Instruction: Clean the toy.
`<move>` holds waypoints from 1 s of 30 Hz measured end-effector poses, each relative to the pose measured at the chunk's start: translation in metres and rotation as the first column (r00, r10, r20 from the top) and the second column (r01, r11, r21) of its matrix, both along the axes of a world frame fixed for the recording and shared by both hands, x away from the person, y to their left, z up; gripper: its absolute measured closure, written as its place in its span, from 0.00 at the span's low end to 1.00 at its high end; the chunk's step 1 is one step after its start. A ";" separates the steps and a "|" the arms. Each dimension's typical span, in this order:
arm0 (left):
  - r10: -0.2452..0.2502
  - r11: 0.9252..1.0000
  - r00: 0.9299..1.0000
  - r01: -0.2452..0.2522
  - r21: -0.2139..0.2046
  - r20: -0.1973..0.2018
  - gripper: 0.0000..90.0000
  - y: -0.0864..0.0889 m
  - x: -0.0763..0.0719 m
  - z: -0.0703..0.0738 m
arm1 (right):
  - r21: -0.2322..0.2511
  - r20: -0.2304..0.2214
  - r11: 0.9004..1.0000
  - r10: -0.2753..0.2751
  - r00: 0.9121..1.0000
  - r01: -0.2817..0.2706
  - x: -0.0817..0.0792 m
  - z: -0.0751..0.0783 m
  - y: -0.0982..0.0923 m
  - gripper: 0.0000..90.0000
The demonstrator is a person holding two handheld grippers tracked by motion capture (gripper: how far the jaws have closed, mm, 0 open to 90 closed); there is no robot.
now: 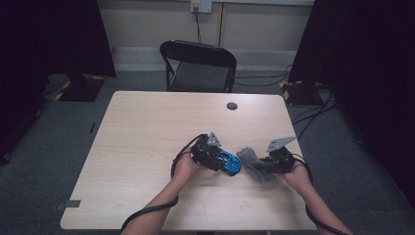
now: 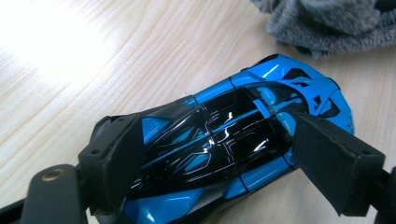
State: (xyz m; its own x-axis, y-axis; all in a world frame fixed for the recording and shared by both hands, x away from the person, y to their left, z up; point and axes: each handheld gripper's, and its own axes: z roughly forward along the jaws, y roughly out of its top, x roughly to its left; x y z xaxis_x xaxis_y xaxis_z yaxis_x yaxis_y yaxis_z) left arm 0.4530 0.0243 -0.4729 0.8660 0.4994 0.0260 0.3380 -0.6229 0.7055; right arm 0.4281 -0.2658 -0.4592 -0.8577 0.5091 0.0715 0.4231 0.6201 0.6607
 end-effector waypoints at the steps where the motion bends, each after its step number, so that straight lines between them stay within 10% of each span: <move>1: 0.003 1.000 1.000 -0.003 0.001 -0.005 0.20 0.000 0.000 0.002 | 0.003 0.002 1.000 0.001 1.000 -0.001 0.001 0.002 0.000 0.84; 20: 0.020 0.999 1.000 -0.020 -0.041 0.004 0.21 0.055 -0.019 0.035 | 0.036 0.056 0.999 0.033 0.998 -0.035 0.014 0.041 0.030 0.84; 30: 0.071 0.994 0.997 -0.070 -0.083 0.012 0.22 0.110 -0.037 0.049 | 0.036 0.067 0.989 0.138 0.988 -0.141 0.018 0.052 0.088 0.84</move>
State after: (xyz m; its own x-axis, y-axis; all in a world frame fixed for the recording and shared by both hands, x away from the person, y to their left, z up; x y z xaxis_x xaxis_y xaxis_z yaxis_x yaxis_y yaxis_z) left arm 0.4161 0.1342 -0.4235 0.8285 0.5599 -0.0052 0.3680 -0.5375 0.7587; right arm 0.4458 -0.1779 -0.4073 -0.9237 0.3818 0.0326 0.2905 0.6423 0.7093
